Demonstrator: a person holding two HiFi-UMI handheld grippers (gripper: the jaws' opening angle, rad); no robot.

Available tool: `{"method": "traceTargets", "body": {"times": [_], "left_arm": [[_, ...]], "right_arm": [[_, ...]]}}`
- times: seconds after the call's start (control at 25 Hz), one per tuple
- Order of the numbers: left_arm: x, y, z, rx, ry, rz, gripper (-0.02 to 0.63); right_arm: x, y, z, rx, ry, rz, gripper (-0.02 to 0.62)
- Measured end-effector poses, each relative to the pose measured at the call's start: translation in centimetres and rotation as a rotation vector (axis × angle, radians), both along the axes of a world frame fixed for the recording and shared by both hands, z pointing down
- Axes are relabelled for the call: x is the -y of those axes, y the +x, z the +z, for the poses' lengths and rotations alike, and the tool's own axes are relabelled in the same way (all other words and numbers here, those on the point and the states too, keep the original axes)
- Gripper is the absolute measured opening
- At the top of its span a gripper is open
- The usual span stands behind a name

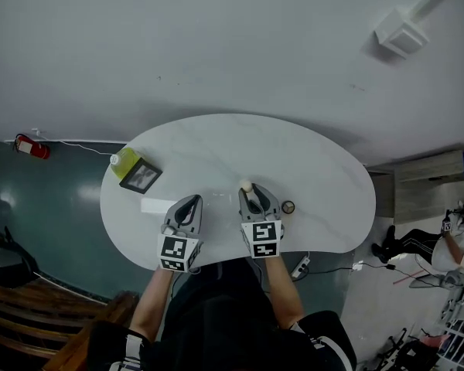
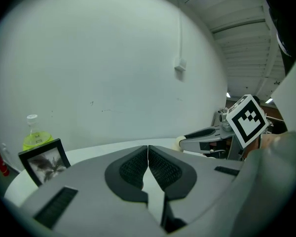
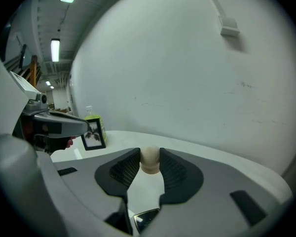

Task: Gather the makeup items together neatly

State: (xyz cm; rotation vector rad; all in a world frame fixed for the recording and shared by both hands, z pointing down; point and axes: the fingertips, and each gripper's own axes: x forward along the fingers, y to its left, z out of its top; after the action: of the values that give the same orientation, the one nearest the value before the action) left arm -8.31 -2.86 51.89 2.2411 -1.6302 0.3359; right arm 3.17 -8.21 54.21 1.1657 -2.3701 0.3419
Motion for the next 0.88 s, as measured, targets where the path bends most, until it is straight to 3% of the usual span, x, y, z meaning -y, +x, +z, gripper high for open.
{"method": "traceTargets", "body": {"times": [0.48, 0.88], "left_arm": [[-5.0, 0.7, 2.1, 0.011, -0.035, -0.002, 0.02], [-7.0, 0.0, 4.4, 0.004, -0.065, -0.049, 0.02]], "right_arm": [[-6.2, -0.5, 2.3, -0.006, -0.032, -0.049, 0.141], [-8.2, -2.3, 6.7, -0.024, -0.081, -0.107, 0.141]]}}
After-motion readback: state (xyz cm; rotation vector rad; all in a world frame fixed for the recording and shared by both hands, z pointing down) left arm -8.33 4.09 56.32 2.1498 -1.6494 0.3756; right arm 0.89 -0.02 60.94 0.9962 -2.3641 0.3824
